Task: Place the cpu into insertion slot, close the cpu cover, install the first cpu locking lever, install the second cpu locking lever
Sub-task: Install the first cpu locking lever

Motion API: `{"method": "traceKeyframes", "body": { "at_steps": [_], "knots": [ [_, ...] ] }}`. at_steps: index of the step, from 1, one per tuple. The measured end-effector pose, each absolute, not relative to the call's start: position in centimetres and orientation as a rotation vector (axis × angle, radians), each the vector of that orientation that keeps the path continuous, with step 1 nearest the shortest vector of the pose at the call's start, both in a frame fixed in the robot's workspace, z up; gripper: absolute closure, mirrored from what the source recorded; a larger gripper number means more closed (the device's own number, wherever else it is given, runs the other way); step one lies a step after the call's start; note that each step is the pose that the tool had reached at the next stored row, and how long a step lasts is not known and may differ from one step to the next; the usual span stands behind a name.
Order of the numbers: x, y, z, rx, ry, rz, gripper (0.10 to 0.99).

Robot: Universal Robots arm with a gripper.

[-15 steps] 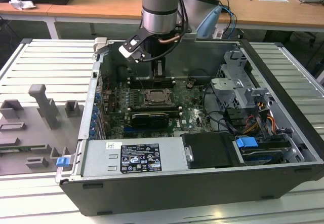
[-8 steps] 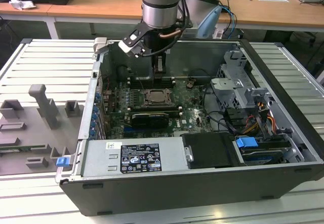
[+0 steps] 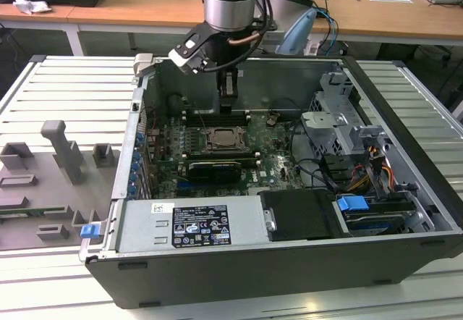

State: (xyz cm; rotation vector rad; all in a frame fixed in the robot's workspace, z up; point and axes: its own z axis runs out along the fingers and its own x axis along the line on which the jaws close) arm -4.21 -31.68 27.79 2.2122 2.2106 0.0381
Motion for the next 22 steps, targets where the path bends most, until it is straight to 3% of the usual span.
{"method": "traceKeyframes", "body": {
  "at_steps": [22],
  "knots": [
    [-4.23,-31.66,27.85,1.698,2.628,0.036,0.980]
  ]
}}
